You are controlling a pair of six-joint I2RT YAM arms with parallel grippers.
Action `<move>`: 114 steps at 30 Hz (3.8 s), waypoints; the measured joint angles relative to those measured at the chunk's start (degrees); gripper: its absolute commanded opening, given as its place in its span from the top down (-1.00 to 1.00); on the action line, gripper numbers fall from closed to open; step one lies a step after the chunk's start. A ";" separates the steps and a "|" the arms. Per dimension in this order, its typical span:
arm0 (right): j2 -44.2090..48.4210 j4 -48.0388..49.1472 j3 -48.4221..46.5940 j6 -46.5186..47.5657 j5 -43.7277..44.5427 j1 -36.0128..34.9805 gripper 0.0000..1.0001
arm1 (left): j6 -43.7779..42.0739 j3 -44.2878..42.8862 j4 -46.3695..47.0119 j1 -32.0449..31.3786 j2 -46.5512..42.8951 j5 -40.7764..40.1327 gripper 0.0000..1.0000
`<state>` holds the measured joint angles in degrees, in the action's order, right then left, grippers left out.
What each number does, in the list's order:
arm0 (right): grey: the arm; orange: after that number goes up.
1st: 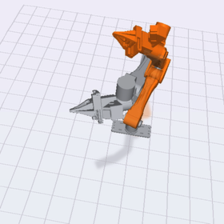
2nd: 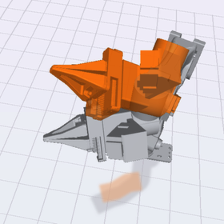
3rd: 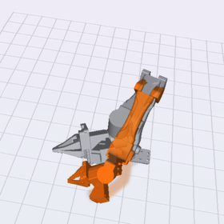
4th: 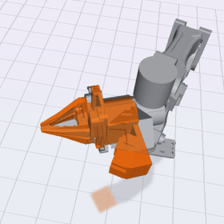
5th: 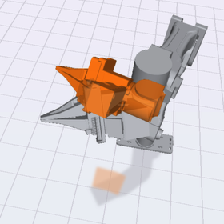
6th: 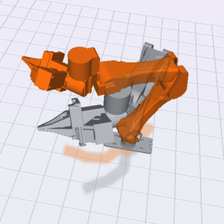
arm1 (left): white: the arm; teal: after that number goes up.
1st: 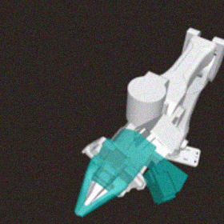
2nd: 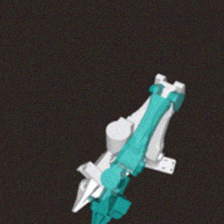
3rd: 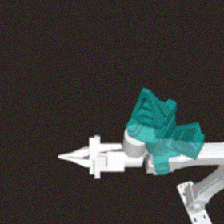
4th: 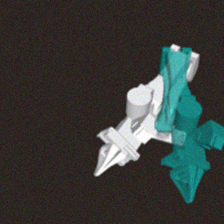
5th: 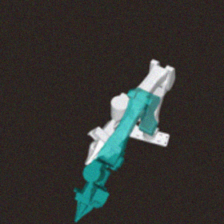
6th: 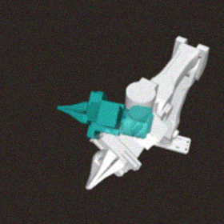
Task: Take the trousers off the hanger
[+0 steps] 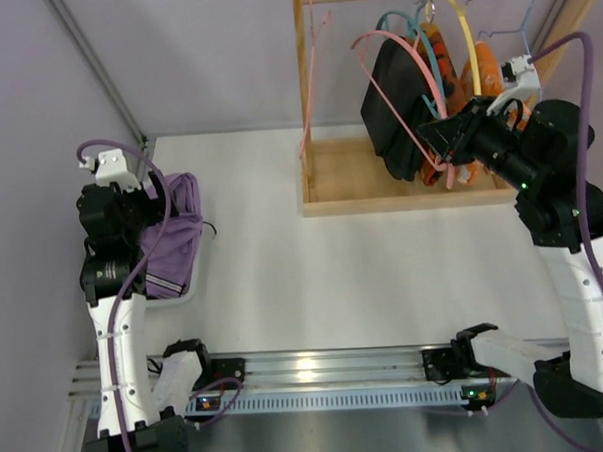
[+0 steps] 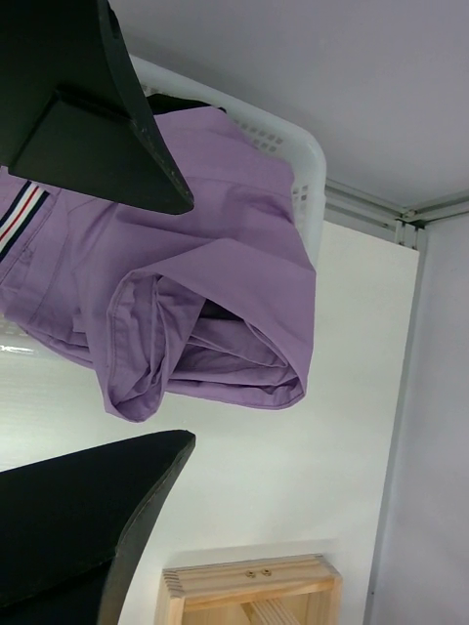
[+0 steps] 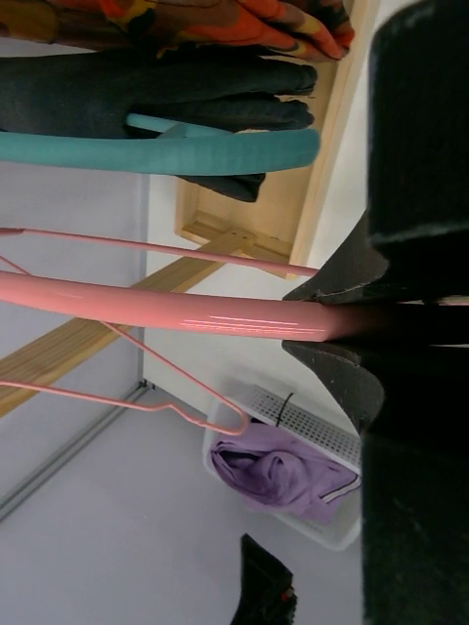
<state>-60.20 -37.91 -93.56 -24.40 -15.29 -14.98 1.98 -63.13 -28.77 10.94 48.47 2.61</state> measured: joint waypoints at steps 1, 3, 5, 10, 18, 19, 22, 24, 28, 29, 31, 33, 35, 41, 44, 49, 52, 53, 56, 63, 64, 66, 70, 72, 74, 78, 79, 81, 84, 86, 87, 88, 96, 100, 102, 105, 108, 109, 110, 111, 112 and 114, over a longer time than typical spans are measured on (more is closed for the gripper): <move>-1.20 1.18 -0.02 0.42 0.59 -0.46 1.00 | 0.59 0.24 0.00 0.00 0.02 -0.13 -0.97; -3.54 2.36 -1.22 1.46 2.23 -1.84 1.00 | 1.55 0.55 -0.04 0.00 0.07 -0.70 -0.97; -6.10 3.13 -3.69 2.56 3.89 -3.32 1.00 | 2.47 0.59 -0.11 0.00 0.20 -1.01 -0.97; -10.73 5.66 -9.18 8.20 11.76 -9.42 1.00 | 4.35 0.59 -0.11 0.00 0.44 -2.03 -0.97; -17.05 7.13 -12.37 16.00 24.24 -15.50 1.00 | 7.23 0.70 -0.15 0.00 0.55 -3.54 -0.97; -17.86 7.74 -12.39 16.68 25.44 -16.06 1.00 | 7.43 0.70 -0.15 0.00 0.55 -3.58 -0.97; -20.00 9.22 -12.66 18.03 28.20 -17.40 1.00 | 7.82 0.70 -0.15 0.00 0.46 -3.61 -0.97; -20.90 9.40 -12.74 18.56 29.53 -18.14 1.00 | 7.98 0.72 -0.15 0.00 0.35 -3.74 -0.97; -22.56 9.53 -14.19 19.23 31.85 -19.61 1.00 | 8.04 0.79 -0.15 0.00 0.00 -3.78 -0.97; -22.99 9.68 -14.64 19.41 32.24 -19.93 1.00 | 8.15 0.85 -0.15 0.00 -0.07 -3.78 -0.97; -23.80 10.08 -15.39 19.76 32.81 -20.68 1.00 | 8.39 1.14 -0.15 0.00 -0.11 -3.76 -0.97; -24.41 10.32 -15.69 19.93 33.35 -21.40 1.00 | 8.41 1.33 -0.15 0.00 -0.11 -3.76 -0.97; -25.24 10.62 -15.74 19.93 33.53 -22.05 1.00 | 8.46 1.51 -0.20 0.00 -0.11 -3.78 -0.97; -29.05 11.19 -15.74 19.76 33.62 -22.80 1.00 | 8.59 1.55 -0.24 0.00 -0.11 -3.78 -0.97; -30.84 11.89 -16.04 19.80 34.14 -23.28 1.00 | 8.63 1.57 -0.26 0.00 -0.39 -3.80 -0.97; -31.98 12.46 -17.38 19.93 34.80 -25.33 1.00 | 8.66 1.88 -0.31 0.00 -1.05 -3.82 -0.97; -32.48 12.26 -18.38 19.91 34.77 -26.36 0.90 | 8.66 2.27 -0.35 0.00 -1.29 -3.82 -0.97; -32.63 12.11 -18.82 19.91 34.82 -26.62 0.76 | 8.66 2.40 -0.35 0.00 -1.31 -3.85 -0.97; -32.85 12.15 -19.39 20.00 34.77 -27.23 0.15 | 8.66 2.58 -0.39 0.00 -1.33 -3.87 -0.97; -32.39 12.15 -18.88 19.71 34.40 -28.15 -0.33 | 8.70 2.58 -0.39 0.00 -1.33 -3.96 -0.97; -31.85 12.00 -18.38 19.61 34.25 -28.15 -0.33 | 8.74 2.58 -0.39 0.00 -1.33 -3.96 -0.97; -30.47 11.32 -17.35 19.23 33.75 -28.15 -0.35 | 8.87 2.58 -0.39 0.00 -1.33 -3.93 -0.97; -26.97 10.60 -16.65 18.69 31.52 -28.15 -0.41 | 8.92 2.58 -0.39 0.00 -1.33 -3.87 -0.97; -24.20 10.38 -16.17 18.58 29.83 -28.15 -0.46 | 8.87 2.58 -0.39 0.00 -1.40 -3.74 -0.97; -20.65 9.99 -14.78 18.34 28.46 -28.15 -0.54 | 8.79 2.58 -0.42 0.00 -1.73 -3.72 -0.97; -12.83 9.49 -12.17 18.56 27.17 -28.11 -0.90 | 8.31 2.58 -0.42 0.00 -3.08 -3.63 -0.97; -10.73 9.35 -11.67 18.69 26.93 -27.93 -0.99 | 8.17 2.58 -0.39 0.00 -3.39 -3.54 -0.97; -7.91 9.07 -11.34 18.88 26.32 -26.82 -0.99 | 8.09 2.56 -0.42 0.00 -3.78 -3.30 -0.97; -5.46 7.96 -11.54 18.86 25.29 -22.49 -0.99 | 8.11 2.38 -0.42 0.00 -3.72 -2.36 -0.97; -5.35 6.10 -12.55 18.58 24.00 -18.86 -0.99 | 8.17 2.36 -0.44 0.00 -3.56 -1.92 -0.97; -5.79 4.52 -13.62 18.36 23.10 -16.74 -0.99 | 8.22 2.36 -0.44 0.00 -3.50 -1.75 -0.97; -6.45 3.13 -14.71 18.18 22.38 -15.10 -0.99 | 8.37 2.34 -0.42 0.00 -3.45 -1.55 -0.97; -17.77 -9.07 -26.08 16.68 12.11 -1.79 -0.91 | 8.63 2.27 -0.44 0.00 -3.39 -0.66 -0.97; -21.03 -12.39 -26.45 16.63 9.03 0.83 -0.76 | 8.61 2.27 -0.42 0.00 -3.87 -0.70 -0.97; -21.99 -12.98 -26.45 16.35 7.80 1.70 -0.61 | 8.61 2.27 -0.44 0.00 -3.96 -0.68 -0.97; -23.04 -12.87 -26.51 15.85 6.01 2.38 -0.45 | 8.61 2.27 -0.44 0.00 -3.96 -0.68 -0.97; -24.02 -12.22 -26.51 15.19 4.46 2.47 -0.36 | 8.61 2.27 -0.44 0.00 -3.96 -0.70 -0.97; -24.35 -11.85 -26.51 14.95 4.09 2.49 -0.35 | 8.61 2.27 -0.44 0.00 -3.96 -0.70 -0.97; -24.70 -11.41 -26.51 14.69 3.74 2.49 -0.33 | 8.61 2.29 -0.42 0.00 -3.96 -0.70 -0.97; -25.03 -10.97 -26.51 14.47 3.41 2.49 -0.29 | 8.61 2.29 -0.44 0.00 -3.96 -0.70 -0.97; -25.42 -10.71 -26.51 14.19 3.13 2.49 -0.27 | 8.61 2.29 -0.44 0.00 -3.96 -0.70 -0.97; -26.12 -10.23 -26.51 13.64 2.73 2.51 -0.20 | 8.59 2.29 -0.44 0.00 -3.98 -0.72 -0.97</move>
<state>-86.32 -48.14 -120.07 -10.76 -12.56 -12.47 10.57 -60.84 -29.21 10.94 44.49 1.89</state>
